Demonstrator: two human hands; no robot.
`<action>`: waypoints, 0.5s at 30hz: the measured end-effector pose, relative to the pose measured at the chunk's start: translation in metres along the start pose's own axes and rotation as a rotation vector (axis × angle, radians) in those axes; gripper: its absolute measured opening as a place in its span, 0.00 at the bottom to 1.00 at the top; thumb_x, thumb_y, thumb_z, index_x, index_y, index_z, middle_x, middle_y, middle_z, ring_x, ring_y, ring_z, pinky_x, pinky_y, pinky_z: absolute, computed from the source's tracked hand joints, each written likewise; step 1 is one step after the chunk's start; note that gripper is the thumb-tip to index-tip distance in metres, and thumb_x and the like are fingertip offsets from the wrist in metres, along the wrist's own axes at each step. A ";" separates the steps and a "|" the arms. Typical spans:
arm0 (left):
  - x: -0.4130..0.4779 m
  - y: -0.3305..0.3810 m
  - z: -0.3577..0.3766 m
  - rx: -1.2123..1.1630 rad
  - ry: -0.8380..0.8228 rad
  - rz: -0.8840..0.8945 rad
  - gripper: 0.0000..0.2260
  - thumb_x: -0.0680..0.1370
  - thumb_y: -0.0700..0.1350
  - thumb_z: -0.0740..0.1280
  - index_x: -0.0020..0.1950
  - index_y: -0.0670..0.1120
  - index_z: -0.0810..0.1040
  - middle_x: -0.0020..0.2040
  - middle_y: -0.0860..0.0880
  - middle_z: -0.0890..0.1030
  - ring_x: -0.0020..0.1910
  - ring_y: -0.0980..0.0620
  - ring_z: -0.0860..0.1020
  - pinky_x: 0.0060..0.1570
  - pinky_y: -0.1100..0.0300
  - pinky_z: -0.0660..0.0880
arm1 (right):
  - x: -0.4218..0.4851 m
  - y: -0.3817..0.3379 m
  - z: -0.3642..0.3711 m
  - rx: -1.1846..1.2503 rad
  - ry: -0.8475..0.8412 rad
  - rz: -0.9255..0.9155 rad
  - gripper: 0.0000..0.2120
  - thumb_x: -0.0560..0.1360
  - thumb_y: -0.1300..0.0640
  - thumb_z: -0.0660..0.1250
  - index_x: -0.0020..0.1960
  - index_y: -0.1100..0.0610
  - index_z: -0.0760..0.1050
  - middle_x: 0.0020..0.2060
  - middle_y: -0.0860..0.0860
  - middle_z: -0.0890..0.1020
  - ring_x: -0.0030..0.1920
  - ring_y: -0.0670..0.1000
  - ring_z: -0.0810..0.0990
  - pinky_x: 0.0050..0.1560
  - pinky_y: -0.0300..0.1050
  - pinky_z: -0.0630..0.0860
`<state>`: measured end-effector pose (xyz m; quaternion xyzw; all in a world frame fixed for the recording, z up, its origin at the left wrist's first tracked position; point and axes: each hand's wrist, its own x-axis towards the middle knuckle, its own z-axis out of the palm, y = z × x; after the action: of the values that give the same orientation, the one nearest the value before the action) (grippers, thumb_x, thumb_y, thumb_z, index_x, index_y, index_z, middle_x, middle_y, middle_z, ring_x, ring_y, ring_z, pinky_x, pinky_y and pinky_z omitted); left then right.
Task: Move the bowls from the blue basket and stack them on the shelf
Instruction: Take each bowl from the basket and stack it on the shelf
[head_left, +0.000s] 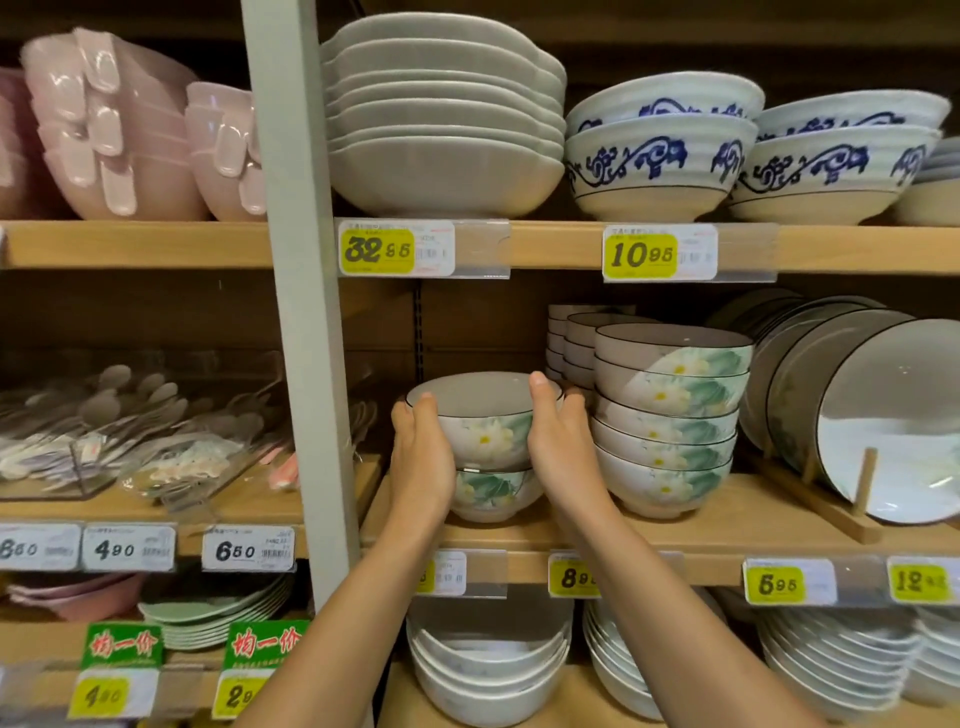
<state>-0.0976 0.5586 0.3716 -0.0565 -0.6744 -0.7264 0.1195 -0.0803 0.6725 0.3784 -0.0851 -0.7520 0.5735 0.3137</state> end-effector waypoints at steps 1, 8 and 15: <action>0.001 -0.002 0.000 -0.002 0.002 -0.007 0.25 0.76 0.60 0.50 0.69 0.49 0.67 0.58 0.46 0.77 0.58 0.47 0.75 0.63 0.43 0.71 | -0.001 0.002 0.001 -0.011 0.001 0.009 0.48 0.66 0.26 0.48 0.72 0.60 0.62 0.70 0.56 0.70 0.69 0.55 0.68 0.70 0.57 0.65; 0.006 -0.015 -0.002 0.048 0.024 0.008 0.19 0.79 0.58 0.49 0.62 0.51 0.70 0.51 0.50 0.78 0.51 0.52 0.76 0.53 0.52 0.74 | -0.006 0.016 0.008 -0.027 0.021 0.012 0.42 0.71 0.28 0.49 0.72 0.59 0.62 0.67 0.54 0.71 0.68 0.54 0.70 0.69 0.58 0.67; 0.007 -0.019 0.000 0.070 0.026 -0.023 0.19 0.81 0.56 0.49 0.66 0.50 0.69 0.56 0.47 0.78 0.55 0.48 0.76 0.60 0.45 0.74 | -0.007 0.026 0.007 -0.017 0.031 0.023 0.35 0.76 0.33 0.51 0.73 0.58 0.61 0.68 0.53 0.71 0.68 0.54 0.70 0.68 0.58 0.68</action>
<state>-0.1094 0.5587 0.3550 -0.0351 -0.6985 -0.7043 0.1219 -0.0853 0.6719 0.3512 -0.1052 -0.7510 0.5692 0.3179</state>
